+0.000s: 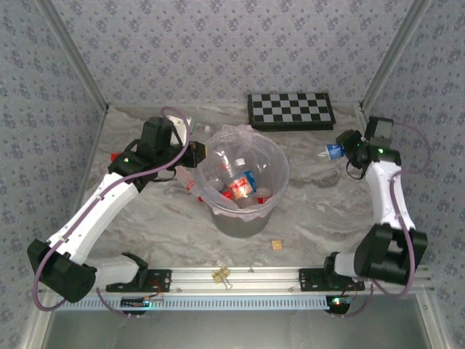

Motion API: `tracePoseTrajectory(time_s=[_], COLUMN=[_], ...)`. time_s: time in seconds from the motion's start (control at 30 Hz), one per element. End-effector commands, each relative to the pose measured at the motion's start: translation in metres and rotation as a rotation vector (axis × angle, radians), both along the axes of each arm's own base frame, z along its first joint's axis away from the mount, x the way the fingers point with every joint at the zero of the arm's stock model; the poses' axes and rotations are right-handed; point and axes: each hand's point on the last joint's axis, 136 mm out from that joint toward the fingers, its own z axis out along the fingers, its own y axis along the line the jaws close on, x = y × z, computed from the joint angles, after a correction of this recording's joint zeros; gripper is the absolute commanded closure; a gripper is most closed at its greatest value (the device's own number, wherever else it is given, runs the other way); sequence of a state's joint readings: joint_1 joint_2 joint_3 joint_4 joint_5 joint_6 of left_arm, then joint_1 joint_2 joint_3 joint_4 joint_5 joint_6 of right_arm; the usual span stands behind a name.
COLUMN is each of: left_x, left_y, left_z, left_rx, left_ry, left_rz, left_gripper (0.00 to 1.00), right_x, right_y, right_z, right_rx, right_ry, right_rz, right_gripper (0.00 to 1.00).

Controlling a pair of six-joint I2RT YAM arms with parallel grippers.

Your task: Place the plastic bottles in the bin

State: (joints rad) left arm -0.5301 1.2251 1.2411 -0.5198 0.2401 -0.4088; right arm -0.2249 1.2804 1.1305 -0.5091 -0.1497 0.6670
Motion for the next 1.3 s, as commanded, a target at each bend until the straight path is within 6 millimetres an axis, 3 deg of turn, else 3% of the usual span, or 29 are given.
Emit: tracePoseTrajectory(time_s=[0.0,0.1,0.17,0.27,0.37,0.5,0.57,0.63,0.73,0.87,1.07,1.17,1.27], left_x=[-0.003,-0.002,-0.002,-0.005,-0.010,-0.018,-0.017,-0.016,-0.018,-0.021,-0.021,-0.020,-0.017], left_y=[-0.003,-0.002,0.002,0.007,0.003,-0.009,-0.013,-0.016,-0.018,-0.018,-0.018,-0.019,-0.020], left_z=[-0.011,-0.007,-0.003,0.009,0.025,0.030,0.028,0.027,0.030,0.033,0.034,0.032,0.028], left_rx=[0.018,0.016,0.024,0.017,-0.032,-0.058,-0.050,-0.046,-0.043,-0.041,-0.034,-0.031,-0.030], left_ry=[0.031,0.015,-0.002,-0.054,-0.113,-0.121,-0.113,-0.110,-0.116,-0.121,-0.120,-0.119,-0.113], left_rz=[-0.025,-0.024,0.003,0.034,0.025,-0.022,-0.030,-0.037,-0.046,-0.045,-0.048,-0.046,-0.044], left_gripper=[0.96,0.97,0.98,1.00,1.00,1.00,1.00,1.00,1.00,1.00,1.00,1.00,1.00], right_x=[-0.021,-0.033,-0.038,-0.048,-0.068,-0.095,-0.102,-0.106,-0.105,-0.109,-0.097,-0.098,-0.100], right_y=[0.006,0.024,0.043,0.089,0.140,0.207,0.237,0.263,0.283,0.304,0.292,0.289,0.282], right_z=[0.035,0.076,0.113,0.171,0.220,0.249,0.246,0.226,0.186,0.145,0.103,0.096,0.103], right_rx=[-0.154,-0.175,-0.159,-0.062,-0.027,-0.169,-0.215,-0.295,-0.435,-0.482,-0.748,-0.761,-0.773], right_ry=[-0.078,-0.185,-0.296,-0.521,-0.675,-0.758,-0.730,-0.646,-0.500,-0.391,-0.212,-0.174,-0.178], right_rz=[0.134,0.233,0.322,0.530,0.748,0.981,1.088,1.186,1.260,1.333,1.310,1.323,1.293], right_gripper=[0.60,0.65,0.66,0.71,0.71,0.71,0.71,0.71,0.70,0.70,0.62,0.37,0.29])
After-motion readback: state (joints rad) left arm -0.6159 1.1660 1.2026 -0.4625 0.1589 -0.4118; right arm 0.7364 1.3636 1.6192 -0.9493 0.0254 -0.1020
